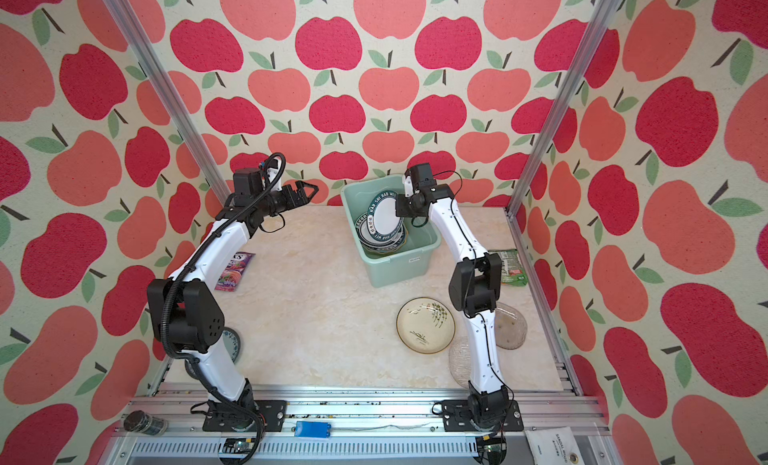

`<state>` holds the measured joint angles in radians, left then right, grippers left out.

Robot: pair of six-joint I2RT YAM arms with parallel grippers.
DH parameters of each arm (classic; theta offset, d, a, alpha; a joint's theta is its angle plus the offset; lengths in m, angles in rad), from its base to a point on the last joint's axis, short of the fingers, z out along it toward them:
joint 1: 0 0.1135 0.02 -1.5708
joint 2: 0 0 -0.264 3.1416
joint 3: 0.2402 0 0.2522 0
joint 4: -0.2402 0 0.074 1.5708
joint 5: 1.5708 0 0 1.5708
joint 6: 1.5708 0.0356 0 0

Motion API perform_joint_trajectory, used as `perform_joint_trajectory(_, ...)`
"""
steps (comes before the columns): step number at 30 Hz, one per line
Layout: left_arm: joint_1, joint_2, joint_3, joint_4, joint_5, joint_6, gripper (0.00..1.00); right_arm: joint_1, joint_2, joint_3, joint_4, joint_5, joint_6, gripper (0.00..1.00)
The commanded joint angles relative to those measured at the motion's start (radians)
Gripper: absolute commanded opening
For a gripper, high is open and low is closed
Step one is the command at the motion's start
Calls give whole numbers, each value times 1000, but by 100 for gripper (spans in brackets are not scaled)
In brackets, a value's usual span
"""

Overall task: Place the plates into the plastic bin on the countertop
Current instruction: 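Lower the green-rimmed plate upright into the bin with the right gripper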

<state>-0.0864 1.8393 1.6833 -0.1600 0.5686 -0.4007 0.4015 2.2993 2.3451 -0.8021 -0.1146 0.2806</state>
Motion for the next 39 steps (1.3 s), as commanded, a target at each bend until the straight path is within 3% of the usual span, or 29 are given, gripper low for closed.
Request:
perform_joint_trajectory(1,8,31,60,-31,28,16,99,13,38,53,26,56,21,0)
perform_joint_trajectory(18,10,141,186,-123,48,23,100,-5,129,87,67,7,107,0)
perform_joint_trajectory(26,10,174,246,-164,66,23,100,-17,135,66,78,-27,142,12)
perform_joint_trajectory(39,10,183,280,-181,77,22,100,-23,135,12,116,-64,169,24)
